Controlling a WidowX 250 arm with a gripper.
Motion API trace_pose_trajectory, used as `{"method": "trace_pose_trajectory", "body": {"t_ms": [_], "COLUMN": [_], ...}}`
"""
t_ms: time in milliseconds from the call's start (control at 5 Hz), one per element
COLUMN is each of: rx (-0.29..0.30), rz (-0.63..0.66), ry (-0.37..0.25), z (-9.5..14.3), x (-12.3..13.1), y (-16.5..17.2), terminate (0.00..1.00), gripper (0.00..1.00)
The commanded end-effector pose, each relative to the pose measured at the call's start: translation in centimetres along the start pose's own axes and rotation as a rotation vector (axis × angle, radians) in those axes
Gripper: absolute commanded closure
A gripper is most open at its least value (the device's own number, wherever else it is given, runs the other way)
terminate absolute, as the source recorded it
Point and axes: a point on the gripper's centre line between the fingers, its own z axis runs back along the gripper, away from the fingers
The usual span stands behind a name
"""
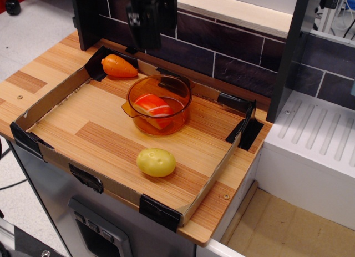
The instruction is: Put sushi in pot
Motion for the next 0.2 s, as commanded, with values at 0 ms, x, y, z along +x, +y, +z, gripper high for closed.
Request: {"method": "trace_pose_trajectory", "body": {"t_ms": [0], "rx": [0.070], "rz": [-0.015], "ry": [-0.004], "z": [2.31], "x": [-0.32], "y": [0.54], "terminate": [1.00], "gripper": [0.00]}}
